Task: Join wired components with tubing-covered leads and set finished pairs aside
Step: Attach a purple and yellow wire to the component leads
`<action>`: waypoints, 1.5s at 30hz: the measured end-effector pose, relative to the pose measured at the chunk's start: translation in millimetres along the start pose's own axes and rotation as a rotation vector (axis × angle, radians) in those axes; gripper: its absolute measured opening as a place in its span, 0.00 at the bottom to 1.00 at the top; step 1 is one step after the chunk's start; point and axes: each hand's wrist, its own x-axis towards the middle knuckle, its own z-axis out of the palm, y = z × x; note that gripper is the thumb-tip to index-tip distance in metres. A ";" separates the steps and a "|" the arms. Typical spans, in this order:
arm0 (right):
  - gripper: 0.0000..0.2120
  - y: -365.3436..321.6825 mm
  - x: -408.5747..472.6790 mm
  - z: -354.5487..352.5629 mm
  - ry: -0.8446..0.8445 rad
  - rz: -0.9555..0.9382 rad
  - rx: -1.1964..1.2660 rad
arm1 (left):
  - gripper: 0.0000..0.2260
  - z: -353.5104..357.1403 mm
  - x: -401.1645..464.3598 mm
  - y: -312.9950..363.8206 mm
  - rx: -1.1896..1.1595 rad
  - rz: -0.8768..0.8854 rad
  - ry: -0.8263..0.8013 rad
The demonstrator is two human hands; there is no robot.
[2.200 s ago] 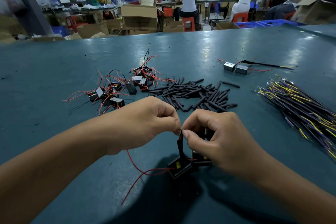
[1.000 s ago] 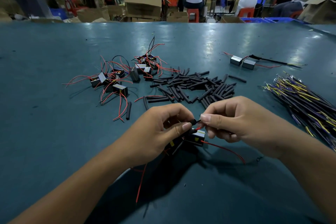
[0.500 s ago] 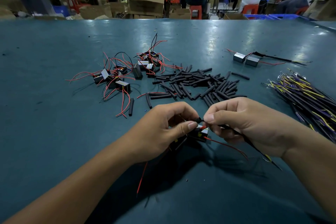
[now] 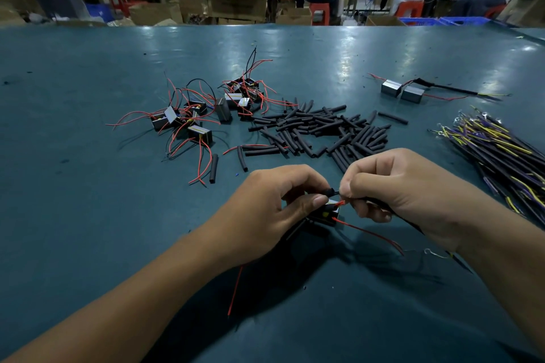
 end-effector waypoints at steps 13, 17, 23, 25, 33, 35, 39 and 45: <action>0.07 0.5 -0.4 1.3 0.057 -0.009 -0.091 | 0.08 4.3 0.6 1.8 0.205 0.116 0.057; 0.08 -3.4 -2.6 -1.3 -0.017 -0.020 -0.071 | 0.07 3.2 1.9 -1.0 0.158 0.121 0.069; 0.12 -8.5 -2.8 -7.8 -0.050 -0.013 0.027 | 0.09 2.5 2.9 -4.7 0.115 0.140 0.081; 0.12 -8.7 -2.6 -7.5 -0.036 -0.011 0.042 | 0.09 2.0 2.6 -4.4 0.112 0.147 0.088; 0.01 -7.3 -4.0 -9.0 -0.057 -0.040 -0.006 | 0.05 2.4 4.2 2.2 0.065 0.148 0.149; 0.06 -6.5 -3.1 -9.6 -0.053 -0.061 0.014 | 0.05 3.0 4.4 2.4 0.028 0.146 0.163; 0.14 -7.7 -3.8 -10.2 -0.053 -0.082 0.025 | 0.02 3.9 3.1 3.7 -0.114 0.061 0.203; 0.03 -5.8 -2.1 -8.6 -0.007 -0.087 0.044 | 0.09 -0.3 1.5 -3.8 -0.365 -0.054 0.130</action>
